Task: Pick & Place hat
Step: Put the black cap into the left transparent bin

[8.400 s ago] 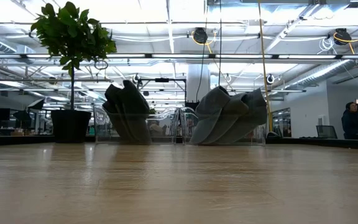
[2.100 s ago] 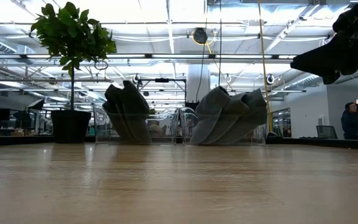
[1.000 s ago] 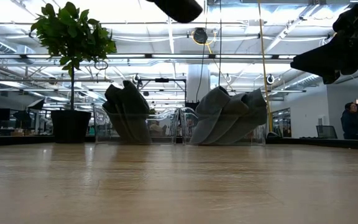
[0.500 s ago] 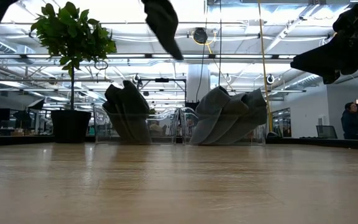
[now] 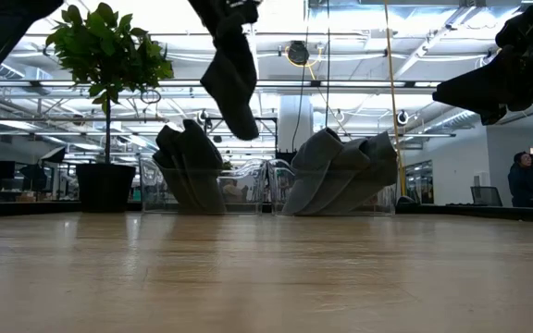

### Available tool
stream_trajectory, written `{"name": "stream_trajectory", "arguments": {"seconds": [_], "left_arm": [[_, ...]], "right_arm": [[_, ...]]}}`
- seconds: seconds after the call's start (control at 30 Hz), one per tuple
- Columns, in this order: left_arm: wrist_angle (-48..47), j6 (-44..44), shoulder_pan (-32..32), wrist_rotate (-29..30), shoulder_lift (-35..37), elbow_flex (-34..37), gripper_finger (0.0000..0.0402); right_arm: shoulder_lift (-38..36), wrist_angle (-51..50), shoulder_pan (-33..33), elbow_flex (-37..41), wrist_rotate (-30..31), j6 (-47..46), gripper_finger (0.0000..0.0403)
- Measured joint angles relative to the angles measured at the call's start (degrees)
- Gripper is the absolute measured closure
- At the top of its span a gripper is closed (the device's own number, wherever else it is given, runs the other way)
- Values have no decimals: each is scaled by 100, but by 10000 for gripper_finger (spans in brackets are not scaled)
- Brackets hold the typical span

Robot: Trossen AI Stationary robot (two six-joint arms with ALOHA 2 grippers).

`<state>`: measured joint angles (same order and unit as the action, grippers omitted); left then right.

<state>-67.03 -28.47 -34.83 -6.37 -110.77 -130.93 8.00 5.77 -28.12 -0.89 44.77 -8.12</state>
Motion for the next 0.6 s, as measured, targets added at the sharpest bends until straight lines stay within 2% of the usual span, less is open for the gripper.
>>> {"name": "stream_trajectory", "arguments": {"seconds": [0.6], "left_arm": [[-668, 124, 2, 0, -643, 15, 399]], "right_arm": [[1, -1, 0, 2, 0, 0, 305]]}}
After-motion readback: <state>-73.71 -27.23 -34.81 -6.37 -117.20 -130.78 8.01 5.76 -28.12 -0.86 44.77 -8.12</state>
